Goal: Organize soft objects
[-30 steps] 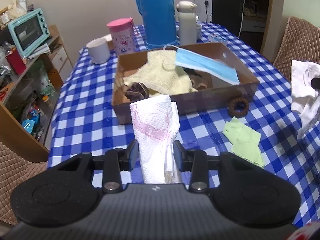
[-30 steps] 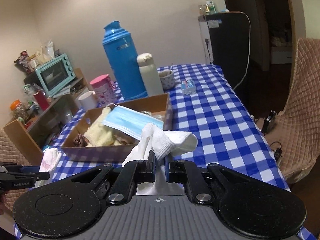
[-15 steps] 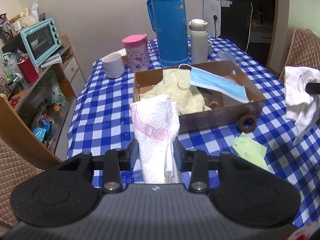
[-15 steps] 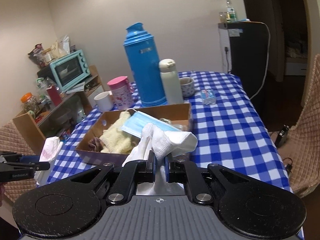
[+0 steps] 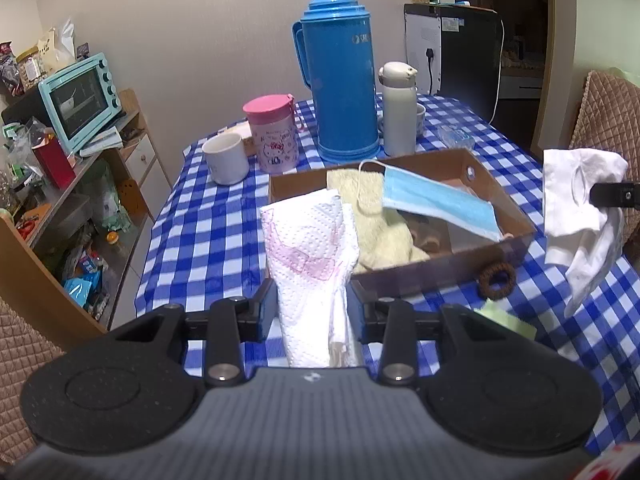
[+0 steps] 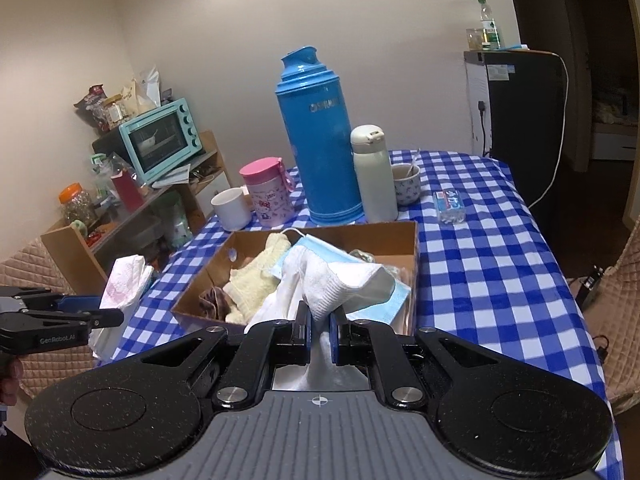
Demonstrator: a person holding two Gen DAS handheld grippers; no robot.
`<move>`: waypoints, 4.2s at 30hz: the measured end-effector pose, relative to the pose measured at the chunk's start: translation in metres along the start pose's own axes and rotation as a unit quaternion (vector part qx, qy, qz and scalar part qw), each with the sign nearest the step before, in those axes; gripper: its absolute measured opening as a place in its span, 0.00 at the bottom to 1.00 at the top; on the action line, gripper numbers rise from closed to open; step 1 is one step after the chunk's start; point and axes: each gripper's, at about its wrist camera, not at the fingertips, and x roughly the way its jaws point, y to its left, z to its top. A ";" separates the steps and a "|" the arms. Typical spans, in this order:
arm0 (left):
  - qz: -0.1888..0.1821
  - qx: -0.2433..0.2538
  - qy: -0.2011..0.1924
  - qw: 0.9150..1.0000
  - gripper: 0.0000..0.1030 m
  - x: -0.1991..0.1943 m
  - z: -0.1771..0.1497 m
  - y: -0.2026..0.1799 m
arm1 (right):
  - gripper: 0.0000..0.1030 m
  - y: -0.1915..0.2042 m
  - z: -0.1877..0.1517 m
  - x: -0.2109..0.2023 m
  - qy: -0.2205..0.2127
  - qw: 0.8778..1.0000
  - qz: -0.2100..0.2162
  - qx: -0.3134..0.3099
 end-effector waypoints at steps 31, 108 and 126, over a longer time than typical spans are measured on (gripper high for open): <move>-0.019 0.026 0.042 0.999 0.35 0.167 0.083 0.003 | 0.09 -0.037 0.051 0.167 0.031 0.999 -0.026 0.003; -0.057 -0.036 0.080 0.994 0.59 -0.007 -0.005 -0.012 | 0.68 0.018 -0.024 0.007 0.080 0.996 -0.036 0.016; -0.092 -0.010 0.097 0.991 0.59 -0.034 -0.034 -0.050 | 0.68 0.025 -0.063 -0.025 0.110 0.993 -0.042 0.029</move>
